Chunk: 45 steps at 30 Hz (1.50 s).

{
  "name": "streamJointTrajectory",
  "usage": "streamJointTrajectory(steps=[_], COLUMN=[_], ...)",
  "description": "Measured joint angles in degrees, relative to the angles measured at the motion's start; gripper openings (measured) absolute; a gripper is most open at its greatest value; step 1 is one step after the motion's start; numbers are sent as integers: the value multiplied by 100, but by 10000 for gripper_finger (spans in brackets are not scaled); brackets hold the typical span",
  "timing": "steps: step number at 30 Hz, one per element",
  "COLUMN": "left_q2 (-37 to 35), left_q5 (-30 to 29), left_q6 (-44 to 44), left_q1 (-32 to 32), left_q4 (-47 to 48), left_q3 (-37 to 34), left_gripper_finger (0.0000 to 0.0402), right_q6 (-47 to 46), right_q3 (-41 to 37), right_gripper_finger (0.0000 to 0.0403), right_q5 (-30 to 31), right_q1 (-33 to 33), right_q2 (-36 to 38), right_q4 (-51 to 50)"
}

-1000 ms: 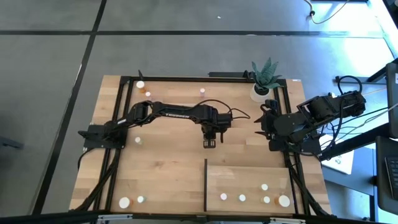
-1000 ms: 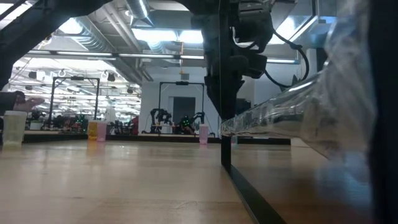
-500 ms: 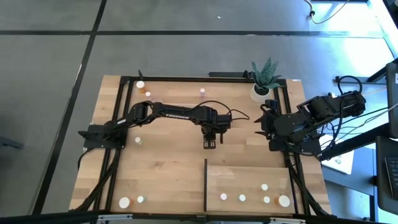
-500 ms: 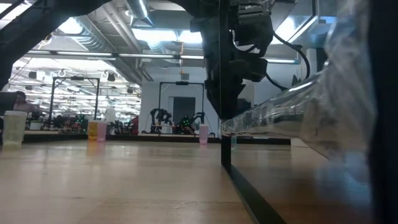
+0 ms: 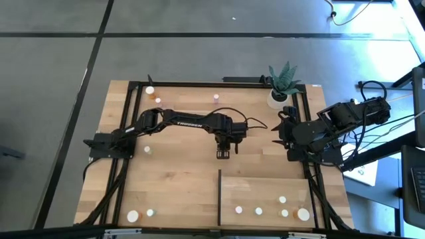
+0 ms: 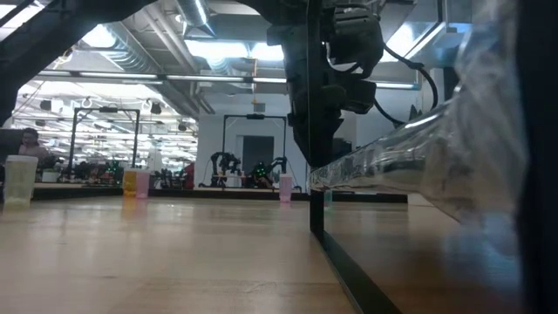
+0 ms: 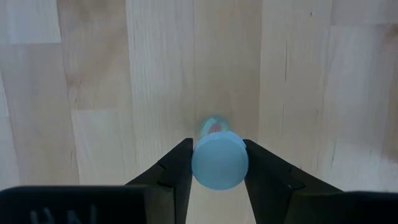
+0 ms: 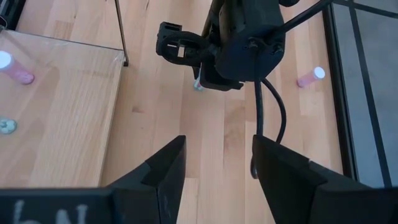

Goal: Pick and place medicine bottles onto shelf by color
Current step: Put the top green pill bottle on the shelf aligned with the other green pill bottle

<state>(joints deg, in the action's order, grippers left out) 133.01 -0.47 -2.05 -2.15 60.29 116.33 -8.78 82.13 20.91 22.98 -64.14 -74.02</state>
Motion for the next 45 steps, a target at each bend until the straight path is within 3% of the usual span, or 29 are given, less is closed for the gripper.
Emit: streamJointTrajectory(steps=[19,30,36,45], left_q2=[4,33,-14,-24], left_q5=[-30,-87,-175,-177], left_q6=[21,25,41,38], left_q1=[9,11,27,76], left_q4=[1,-19,-8,481], left_q3=[0,-13,-5,593], left_gripper_finger=[105,154,157,158], right_q6=[-11,-14,-15,-17], right_q3=[0,0,0,0], right_gripper_finger=[187,187,187,187], right_q5=[0,0,0,-1], right_q1=[0,0,1,1], right_q2=[0,-1,0,-2], right_q4=[2,2,2,2])
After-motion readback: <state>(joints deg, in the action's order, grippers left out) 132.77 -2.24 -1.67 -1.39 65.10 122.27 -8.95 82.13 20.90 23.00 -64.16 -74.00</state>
